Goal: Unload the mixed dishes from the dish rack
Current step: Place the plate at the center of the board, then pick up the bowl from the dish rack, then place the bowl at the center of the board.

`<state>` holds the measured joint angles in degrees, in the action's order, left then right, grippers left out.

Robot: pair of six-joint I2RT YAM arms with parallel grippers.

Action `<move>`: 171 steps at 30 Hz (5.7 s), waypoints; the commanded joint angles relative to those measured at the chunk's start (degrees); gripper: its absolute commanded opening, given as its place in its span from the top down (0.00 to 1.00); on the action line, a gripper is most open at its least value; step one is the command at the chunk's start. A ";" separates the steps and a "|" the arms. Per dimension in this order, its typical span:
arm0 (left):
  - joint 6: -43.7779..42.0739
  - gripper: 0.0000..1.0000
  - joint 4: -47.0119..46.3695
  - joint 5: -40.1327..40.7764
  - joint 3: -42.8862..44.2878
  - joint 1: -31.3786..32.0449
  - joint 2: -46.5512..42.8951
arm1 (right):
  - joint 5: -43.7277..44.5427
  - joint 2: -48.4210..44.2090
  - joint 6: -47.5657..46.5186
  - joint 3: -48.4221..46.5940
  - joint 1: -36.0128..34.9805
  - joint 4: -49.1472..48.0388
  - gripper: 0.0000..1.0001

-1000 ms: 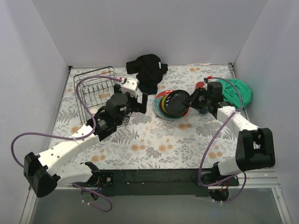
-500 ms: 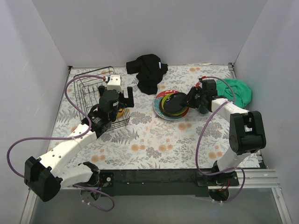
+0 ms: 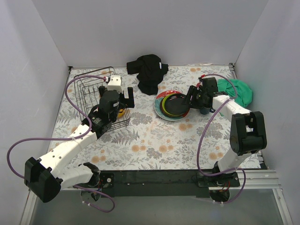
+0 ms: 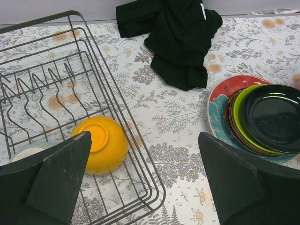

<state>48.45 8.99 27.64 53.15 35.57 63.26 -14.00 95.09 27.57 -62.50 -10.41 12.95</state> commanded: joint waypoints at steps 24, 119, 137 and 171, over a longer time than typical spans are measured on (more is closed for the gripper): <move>3.14 0.02 2.78 -1.53 1.17 -4.62 3.96 | 7.41 -10.88 -7.26 0.53 -5.23 4.45 0.24; -27.35 0.40 11.92 21.58 -1.38 -10.44 25.16 | -2.00 -39.28 -11.05 28.93 -8.66 -12.07 0.10; -21.13 0.69 14.55 21.58 1.43 -10.35 17.25 | -2.61 -39.28 -10.96 27.87 -8.57 -11.98 0.12; 13.50 0.82 16.06 -23.93 13.31 -10.44 0.99 | -20.54 -26.98 9.95 27.43 -10.15 -39.31 0.14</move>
<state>56.51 32.03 15.29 67.11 24.97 68.12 -31.73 66.02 33.45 -33.41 -19.81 -17.89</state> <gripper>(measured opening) 0.687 0.864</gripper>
